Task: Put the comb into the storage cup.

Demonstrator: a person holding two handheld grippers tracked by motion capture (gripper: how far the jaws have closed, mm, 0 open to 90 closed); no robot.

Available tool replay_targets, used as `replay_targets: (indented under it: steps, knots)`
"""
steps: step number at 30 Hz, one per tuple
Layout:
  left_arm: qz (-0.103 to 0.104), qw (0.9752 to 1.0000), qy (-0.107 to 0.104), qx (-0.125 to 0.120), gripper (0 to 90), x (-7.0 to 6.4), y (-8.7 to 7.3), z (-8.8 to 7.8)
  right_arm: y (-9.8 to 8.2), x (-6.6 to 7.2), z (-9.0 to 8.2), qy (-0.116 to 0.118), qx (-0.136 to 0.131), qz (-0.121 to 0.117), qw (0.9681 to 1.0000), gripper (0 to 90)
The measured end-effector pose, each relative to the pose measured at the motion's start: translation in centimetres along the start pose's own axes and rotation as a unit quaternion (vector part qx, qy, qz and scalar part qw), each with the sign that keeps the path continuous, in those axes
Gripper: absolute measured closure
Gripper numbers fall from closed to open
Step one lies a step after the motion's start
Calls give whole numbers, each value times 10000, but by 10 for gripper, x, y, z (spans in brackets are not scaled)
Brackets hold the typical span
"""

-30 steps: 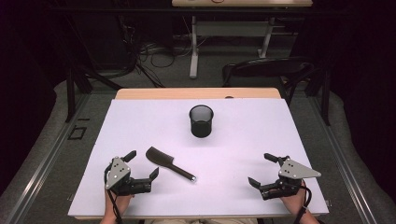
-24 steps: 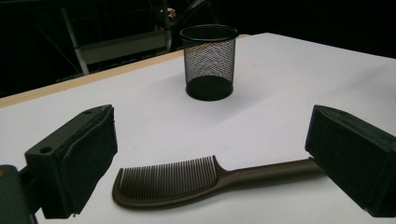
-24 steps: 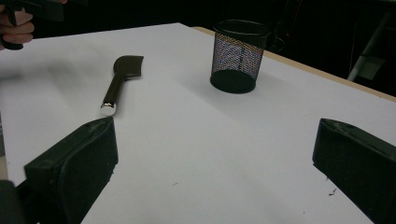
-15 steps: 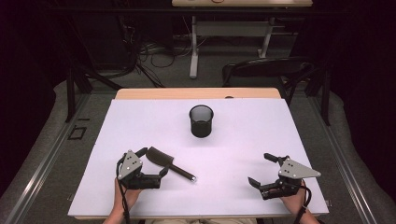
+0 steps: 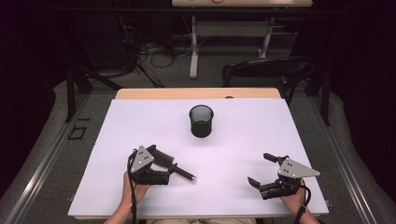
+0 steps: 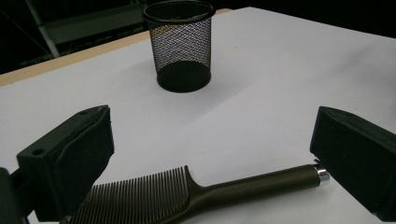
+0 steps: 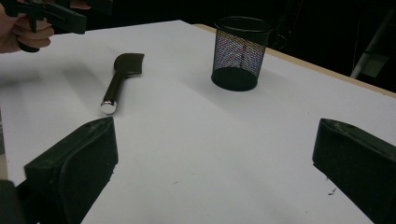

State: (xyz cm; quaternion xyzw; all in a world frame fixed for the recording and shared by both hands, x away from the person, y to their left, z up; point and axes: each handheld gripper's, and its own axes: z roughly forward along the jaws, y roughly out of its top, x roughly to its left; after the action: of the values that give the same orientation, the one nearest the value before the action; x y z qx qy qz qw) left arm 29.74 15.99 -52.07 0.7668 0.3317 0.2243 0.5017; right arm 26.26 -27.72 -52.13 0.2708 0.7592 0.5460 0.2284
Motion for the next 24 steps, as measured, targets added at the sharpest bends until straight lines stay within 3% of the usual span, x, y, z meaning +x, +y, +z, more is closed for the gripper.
replay_targets:
  steps: [24]
  knots:
    - [106, 9990, 66, 430, 1, -16, 11, 32, 0, 0, 1, 5, 38, -29, 10000, 0]
